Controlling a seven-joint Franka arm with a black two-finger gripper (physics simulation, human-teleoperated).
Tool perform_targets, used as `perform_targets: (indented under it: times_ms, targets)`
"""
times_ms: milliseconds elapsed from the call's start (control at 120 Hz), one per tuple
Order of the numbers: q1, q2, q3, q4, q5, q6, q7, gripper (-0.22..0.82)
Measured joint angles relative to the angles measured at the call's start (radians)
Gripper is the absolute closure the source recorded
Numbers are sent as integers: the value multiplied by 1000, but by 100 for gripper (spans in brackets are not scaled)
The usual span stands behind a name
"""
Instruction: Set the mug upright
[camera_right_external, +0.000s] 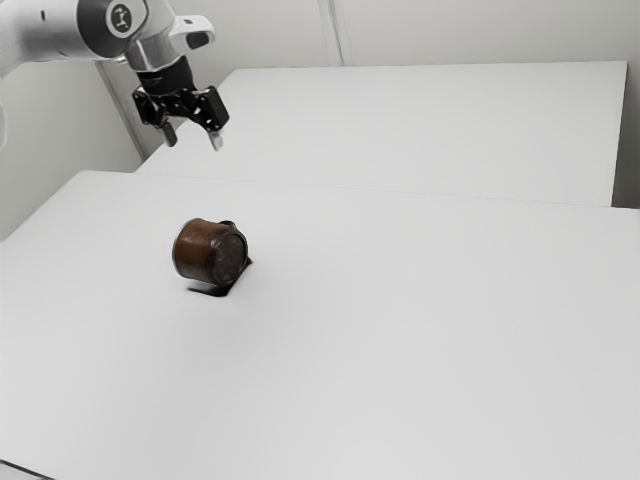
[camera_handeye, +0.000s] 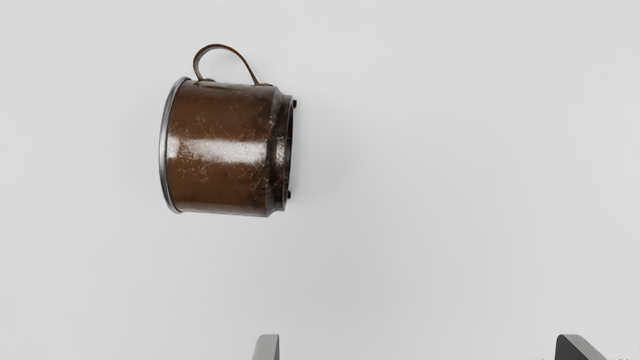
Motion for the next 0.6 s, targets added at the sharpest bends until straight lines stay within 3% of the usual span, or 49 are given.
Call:
perform_targets:
  times_ms: [600]
  targets:
    - [71,-16,1,-117,-72,9,-3,0]
